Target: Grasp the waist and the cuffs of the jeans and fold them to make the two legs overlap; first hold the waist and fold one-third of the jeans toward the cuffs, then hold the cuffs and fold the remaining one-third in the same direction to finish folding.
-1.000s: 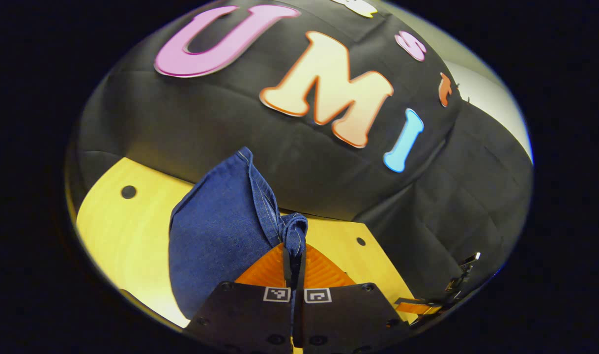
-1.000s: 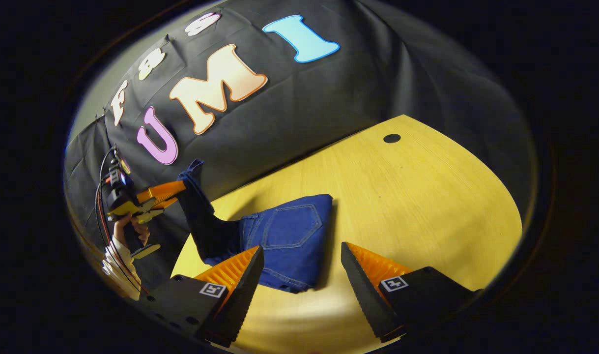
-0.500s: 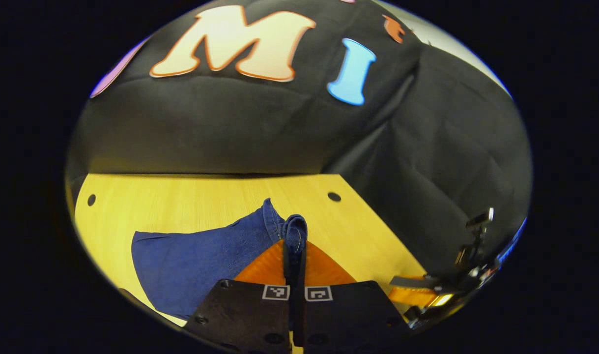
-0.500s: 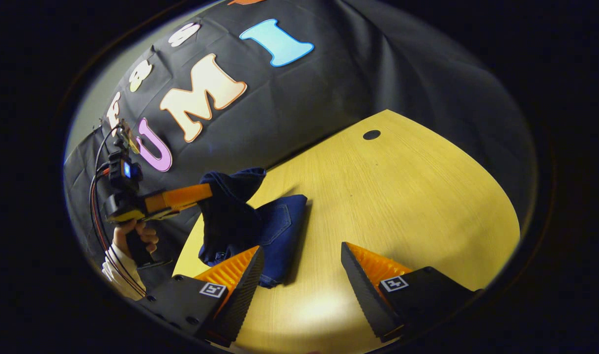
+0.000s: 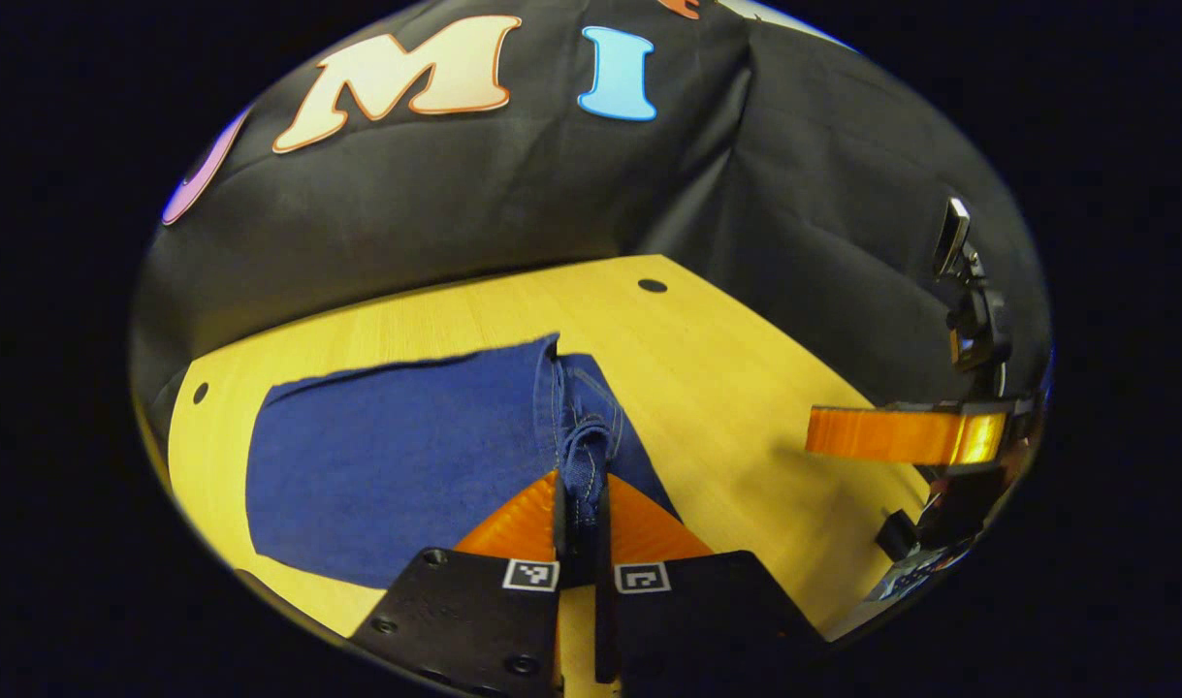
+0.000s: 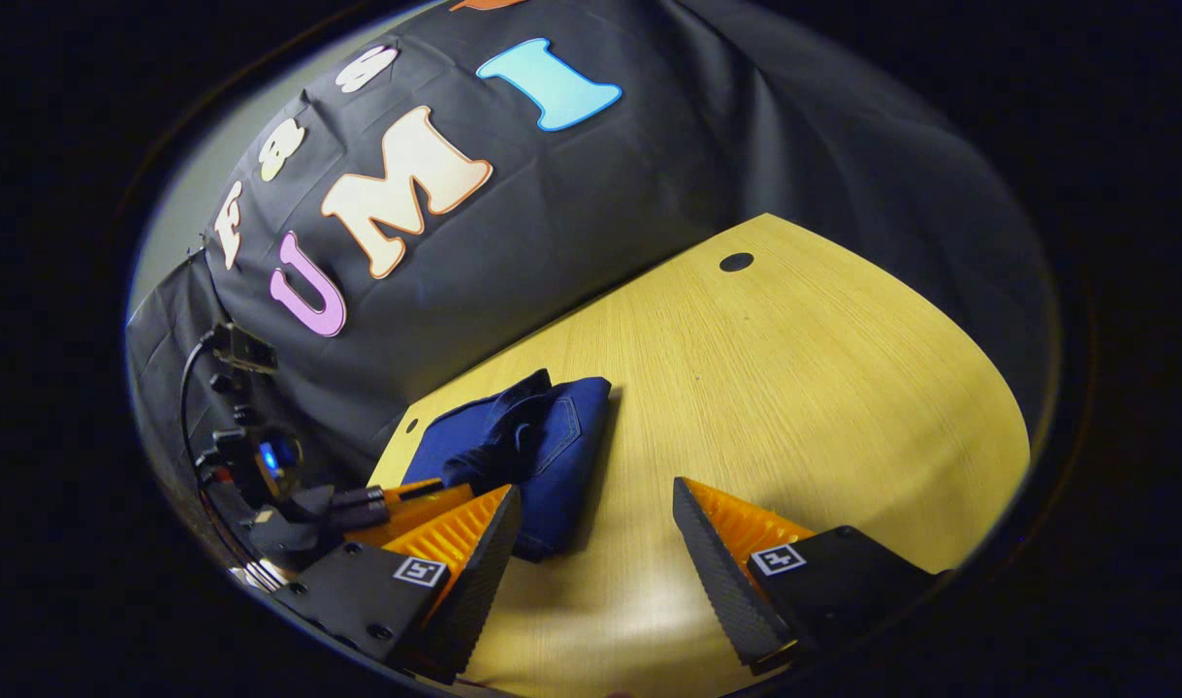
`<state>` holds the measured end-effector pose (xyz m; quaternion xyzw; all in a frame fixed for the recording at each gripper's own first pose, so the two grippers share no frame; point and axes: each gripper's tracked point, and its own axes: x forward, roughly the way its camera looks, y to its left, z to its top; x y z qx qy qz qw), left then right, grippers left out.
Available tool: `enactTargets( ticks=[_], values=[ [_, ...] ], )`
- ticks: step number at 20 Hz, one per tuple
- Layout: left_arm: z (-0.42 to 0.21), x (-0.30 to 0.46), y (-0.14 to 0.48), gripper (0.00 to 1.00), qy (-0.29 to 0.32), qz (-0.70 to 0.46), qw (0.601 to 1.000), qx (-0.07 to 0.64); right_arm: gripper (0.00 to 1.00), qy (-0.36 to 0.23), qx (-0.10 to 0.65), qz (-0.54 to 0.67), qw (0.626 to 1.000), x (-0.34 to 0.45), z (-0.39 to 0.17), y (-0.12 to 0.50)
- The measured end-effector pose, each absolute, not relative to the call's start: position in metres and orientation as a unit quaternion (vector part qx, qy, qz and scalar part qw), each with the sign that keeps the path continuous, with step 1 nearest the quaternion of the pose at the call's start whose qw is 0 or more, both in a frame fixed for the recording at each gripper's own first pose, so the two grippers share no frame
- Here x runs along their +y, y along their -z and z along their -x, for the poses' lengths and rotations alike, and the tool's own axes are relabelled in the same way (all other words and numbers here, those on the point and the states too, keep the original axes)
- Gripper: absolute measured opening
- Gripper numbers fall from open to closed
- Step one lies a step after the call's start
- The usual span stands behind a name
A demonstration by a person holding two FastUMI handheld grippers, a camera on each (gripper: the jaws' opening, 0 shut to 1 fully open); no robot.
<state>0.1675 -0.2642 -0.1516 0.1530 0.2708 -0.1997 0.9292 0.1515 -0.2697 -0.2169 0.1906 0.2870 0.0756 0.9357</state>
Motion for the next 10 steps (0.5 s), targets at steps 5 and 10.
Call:
enactTargets(
  ticks=[5, 10],
  values=[
    [-0.137, -0.264, 0.144, 0.67, 0.21, -0.108, 0.936, 0.262, 0.97, -0.067, 0.266, -0.172, 0.946, -0.258, -0.146, 0.203],
    [-0.112, -0.216, 0.095, 0.94, 0.178, -0.122, 0.953, 0.212, 0.97, -0.057, 0.229, -0.172, 0.957, -0.222, -0.135, 0.179]
  ],
)
